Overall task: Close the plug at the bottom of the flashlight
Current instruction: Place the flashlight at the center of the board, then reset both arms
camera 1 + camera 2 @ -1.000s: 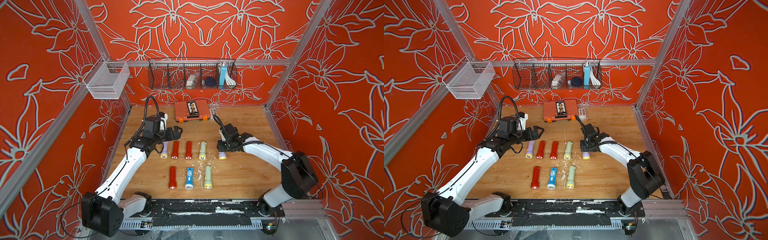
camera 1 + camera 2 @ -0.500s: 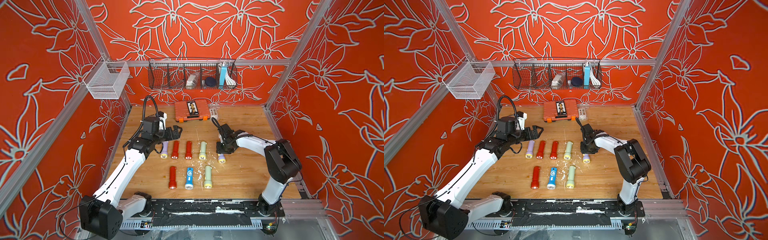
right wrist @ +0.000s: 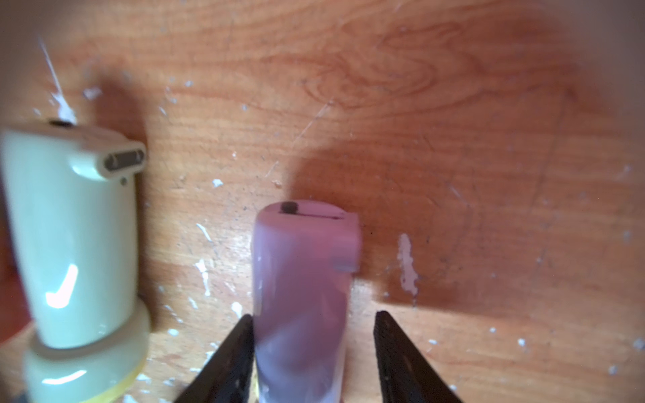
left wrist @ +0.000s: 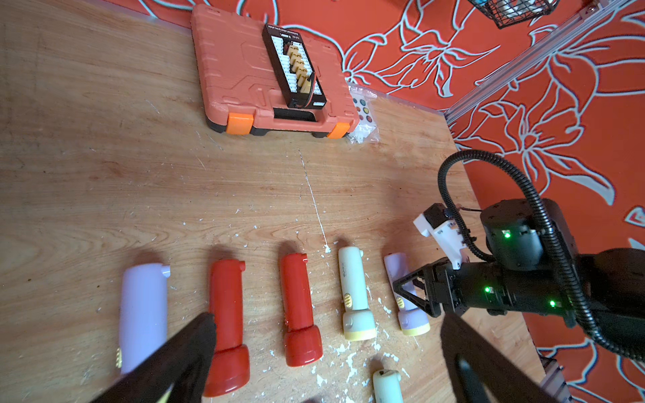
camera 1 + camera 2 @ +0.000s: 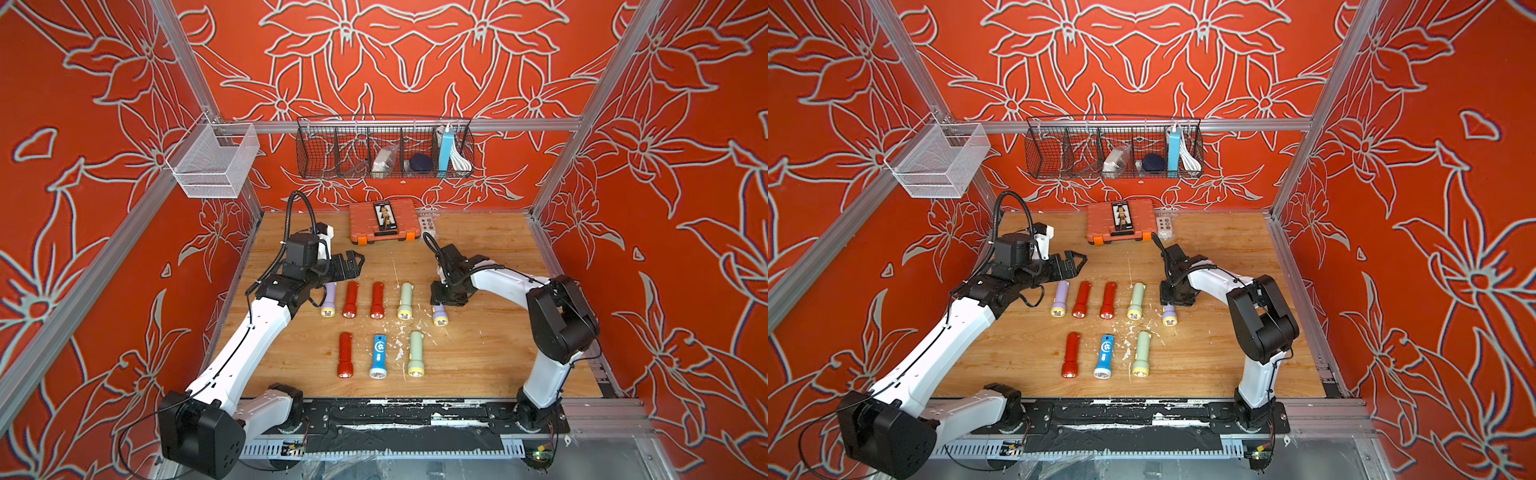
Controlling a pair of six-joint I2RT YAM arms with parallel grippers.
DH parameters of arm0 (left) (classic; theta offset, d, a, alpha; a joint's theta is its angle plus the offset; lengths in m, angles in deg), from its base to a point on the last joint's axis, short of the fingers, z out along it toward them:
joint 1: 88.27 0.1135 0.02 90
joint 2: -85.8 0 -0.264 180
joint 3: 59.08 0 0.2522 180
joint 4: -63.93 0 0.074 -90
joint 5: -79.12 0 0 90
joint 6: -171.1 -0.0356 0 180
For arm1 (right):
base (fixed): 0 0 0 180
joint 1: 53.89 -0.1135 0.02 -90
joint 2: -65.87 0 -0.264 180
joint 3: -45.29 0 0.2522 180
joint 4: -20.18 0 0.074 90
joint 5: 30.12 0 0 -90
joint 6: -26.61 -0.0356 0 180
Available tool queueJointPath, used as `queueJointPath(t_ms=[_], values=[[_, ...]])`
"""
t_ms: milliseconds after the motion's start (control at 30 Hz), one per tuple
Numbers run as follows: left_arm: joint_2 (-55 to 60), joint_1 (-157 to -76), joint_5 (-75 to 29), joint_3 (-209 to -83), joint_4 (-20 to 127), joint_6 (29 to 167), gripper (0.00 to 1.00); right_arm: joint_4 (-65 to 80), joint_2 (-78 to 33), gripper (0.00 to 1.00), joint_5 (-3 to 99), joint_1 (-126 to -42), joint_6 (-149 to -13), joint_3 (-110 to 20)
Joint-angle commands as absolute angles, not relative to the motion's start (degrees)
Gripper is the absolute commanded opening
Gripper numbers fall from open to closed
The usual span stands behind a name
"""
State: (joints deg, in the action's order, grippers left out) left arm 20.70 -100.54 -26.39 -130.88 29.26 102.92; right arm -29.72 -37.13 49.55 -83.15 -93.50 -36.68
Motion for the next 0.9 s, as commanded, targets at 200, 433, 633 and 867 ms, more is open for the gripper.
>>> queueJointPath(t_ms=[200, 433, 633, 867], values=[[19.31, -99.96, -24.11, -129.78, 30.12, 101.68, 1.00, -33.35, -23.37, 0.67, 57.93, -81.62, -90.09, -40.56], [18.21, -99.87, -19.76, -128.04, 31.59, 100.83, 1.00, -19.54, -10.22, 0.73, 74.77, -77.46, -80.73, -26.81], [17.99, -99.69, -15.74, -126.25, 33.83, 98.91, 1.00, 1.90, -0.10, 0.81, 86.03, -73.59, -70.03, -7.61], [19.38, -99.14, -4.45, -120.48, 40.29, 89.93, 1.00, 19.02, -2.79, 0.81, 86.16, -67.73, -67.13, 3.46]])
